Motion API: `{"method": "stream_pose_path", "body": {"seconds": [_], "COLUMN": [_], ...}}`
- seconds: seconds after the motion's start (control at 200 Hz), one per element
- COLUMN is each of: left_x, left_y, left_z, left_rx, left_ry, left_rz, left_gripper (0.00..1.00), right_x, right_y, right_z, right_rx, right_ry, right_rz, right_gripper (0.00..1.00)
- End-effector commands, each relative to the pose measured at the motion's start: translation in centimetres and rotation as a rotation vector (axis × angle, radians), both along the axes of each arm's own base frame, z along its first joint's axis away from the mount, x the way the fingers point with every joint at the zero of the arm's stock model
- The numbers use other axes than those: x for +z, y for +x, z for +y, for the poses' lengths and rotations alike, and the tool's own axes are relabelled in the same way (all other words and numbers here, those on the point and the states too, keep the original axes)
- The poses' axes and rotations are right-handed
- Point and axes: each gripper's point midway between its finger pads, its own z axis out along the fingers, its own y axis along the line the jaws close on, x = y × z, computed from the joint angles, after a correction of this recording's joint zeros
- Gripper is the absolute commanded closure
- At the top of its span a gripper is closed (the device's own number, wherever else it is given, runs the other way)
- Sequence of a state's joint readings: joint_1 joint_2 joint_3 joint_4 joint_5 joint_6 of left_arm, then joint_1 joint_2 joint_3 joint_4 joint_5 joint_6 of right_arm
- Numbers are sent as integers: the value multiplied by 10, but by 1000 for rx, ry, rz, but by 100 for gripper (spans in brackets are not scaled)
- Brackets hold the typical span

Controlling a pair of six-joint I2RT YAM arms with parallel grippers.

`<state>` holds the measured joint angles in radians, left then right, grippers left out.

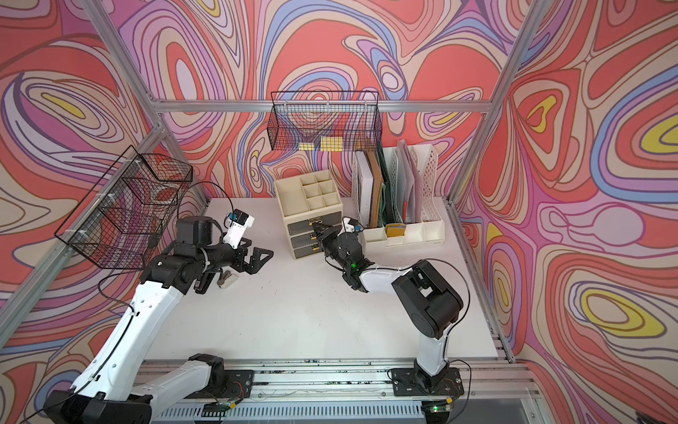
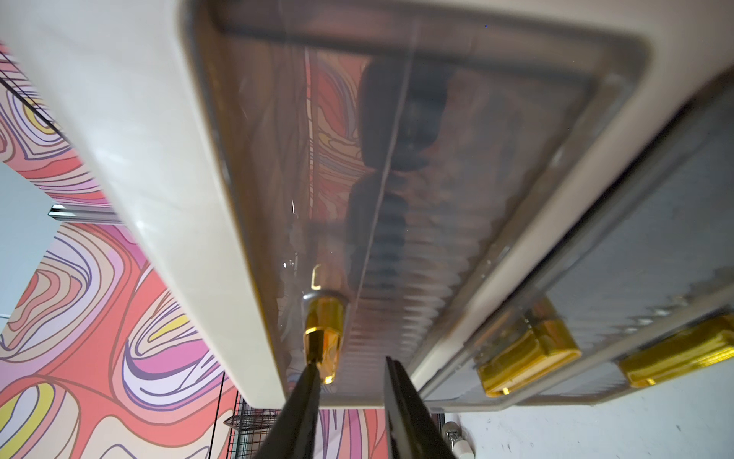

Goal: Take the mice out of the drawer
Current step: Open the drawer in the storage box.

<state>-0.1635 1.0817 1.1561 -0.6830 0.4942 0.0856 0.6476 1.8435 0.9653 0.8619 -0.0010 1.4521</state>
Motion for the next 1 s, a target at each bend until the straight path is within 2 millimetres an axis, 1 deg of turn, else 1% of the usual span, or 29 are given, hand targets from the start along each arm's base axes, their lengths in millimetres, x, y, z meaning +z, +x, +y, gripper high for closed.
{"method": "stream_pose_path", "body": {"seconds": [0.0,0.14,0.34,0.451,0.731,0.871,0.996], "left_x": [1,0,0,0,-1,0,-1], "left_y": [0,0,0,0,0,0,-1], "left_z": [-2,-2,-2,-1,-1,-2,-2], "left_rx": [-8,-8,-6,-4,-3,-5,-6], "left_ry": [-10,-9,-6,-7,-7,-7,-8], "left_rz": [-10,-7,-7,-6,-3,-7,-4], "left_gripper": [1,1,1,1,1,1,1], "right_x": [24,26,22,26,25,25,24], "right_y": [3,0,-6,-7,0,4,6], "right_z": [7,6,0,1,3,3,2], "right_rx": [15,22,12,15,3,-8,-21], "right_ry": [46,50,48,46,52,50,62], "right_rz": [-81,-89,-76,-86,-81,-71,-64], "right_gripper": [68,68,68,68,65,65,68]}}
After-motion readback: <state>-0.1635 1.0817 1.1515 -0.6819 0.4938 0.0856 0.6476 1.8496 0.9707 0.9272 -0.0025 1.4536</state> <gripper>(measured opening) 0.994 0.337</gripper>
